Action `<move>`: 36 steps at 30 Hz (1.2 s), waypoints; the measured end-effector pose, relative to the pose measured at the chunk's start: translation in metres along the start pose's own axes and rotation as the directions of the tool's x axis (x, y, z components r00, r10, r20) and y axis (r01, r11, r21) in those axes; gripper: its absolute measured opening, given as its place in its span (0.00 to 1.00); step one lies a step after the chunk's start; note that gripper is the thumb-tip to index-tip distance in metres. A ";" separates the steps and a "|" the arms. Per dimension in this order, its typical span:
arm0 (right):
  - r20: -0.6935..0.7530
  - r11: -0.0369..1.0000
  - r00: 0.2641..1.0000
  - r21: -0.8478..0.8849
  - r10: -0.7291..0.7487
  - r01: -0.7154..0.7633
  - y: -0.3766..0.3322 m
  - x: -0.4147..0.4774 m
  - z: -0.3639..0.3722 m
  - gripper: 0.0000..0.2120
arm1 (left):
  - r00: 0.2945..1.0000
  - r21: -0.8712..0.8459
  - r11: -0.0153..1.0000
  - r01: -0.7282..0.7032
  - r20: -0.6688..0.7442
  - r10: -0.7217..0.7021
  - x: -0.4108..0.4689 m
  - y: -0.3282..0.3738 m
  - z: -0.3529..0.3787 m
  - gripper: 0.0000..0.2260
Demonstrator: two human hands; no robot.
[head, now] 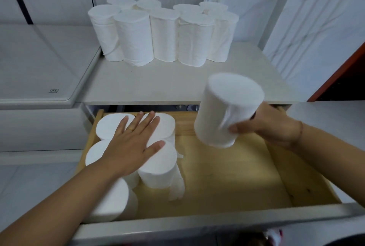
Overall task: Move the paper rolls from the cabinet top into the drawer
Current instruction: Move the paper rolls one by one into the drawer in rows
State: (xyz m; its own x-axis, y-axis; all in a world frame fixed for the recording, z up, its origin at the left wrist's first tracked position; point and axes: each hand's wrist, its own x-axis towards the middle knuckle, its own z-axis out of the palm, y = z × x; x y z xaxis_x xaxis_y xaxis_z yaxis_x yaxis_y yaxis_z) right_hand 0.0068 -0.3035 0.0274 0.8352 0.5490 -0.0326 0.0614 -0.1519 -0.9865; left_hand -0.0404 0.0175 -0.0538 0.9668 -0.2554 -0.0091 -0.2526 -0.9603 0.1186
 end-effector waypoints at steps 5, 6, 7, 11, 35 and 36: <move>0.220 0.943 0.941 -0.268 0.257 -0.195 0.057 -0.023 0.026 0.38 | 1.000 -0.012 1.000 -0.003 0.003 0.003 0.000 -0.001 0.001 0.35; 0.244 0.928 0.926 -0.309 0.287 -0.206 0.067 -0.025 0.030 0.40 | 1.000 -0.017 1.000 -0.004 0.003 0.004 0.000 -0.001 0.002 0.35; 0.262 0.917 0.914 -0.339 0.308 -0.212 0.074 -0.026 0.034 0.40 | 1.000 -0.021 1.000 -0.006 0.003 0.006 0.000 -0.001 0.002 0.34; 0.362 0.894 0.847 -0.371 0.389 -0.252 0.080 -0.028 0.038 0.43 | 1.000 -0.015 1.000 -0.012 -0.001 0.012 -0.001 -0.001 0.002 0.33; 0.463 0.550 0.513 0.063 0.723 -0.833 0.048 -0.021 0.126 0.30 | 1.000 0.010 1.000 -0.020 -0.004 0.020 -0.003 -0.001 0.002 0.34; 0.473 0.564 0.522 0.062 0.710 -0.823 0.048 -0.022 0.125 0.27 | 1.000 0.014 1.000 -0.019 -0.004 0.019 -0.003 -0.001 0.003 0.34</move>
State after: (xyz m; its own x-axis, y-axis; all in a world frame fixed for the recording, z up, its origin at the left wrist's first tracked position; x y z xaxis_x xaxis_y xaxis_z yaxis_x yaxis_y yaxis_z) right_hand -0.0769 -0.2201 -0.0395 0.2206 0.5679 -0.7930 -0.6870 -0.4866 -0.5396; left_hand -0.0430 0.0188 -0.0564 0.9619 -0.2732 -0.0028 -0.2715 -0.9568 0.1045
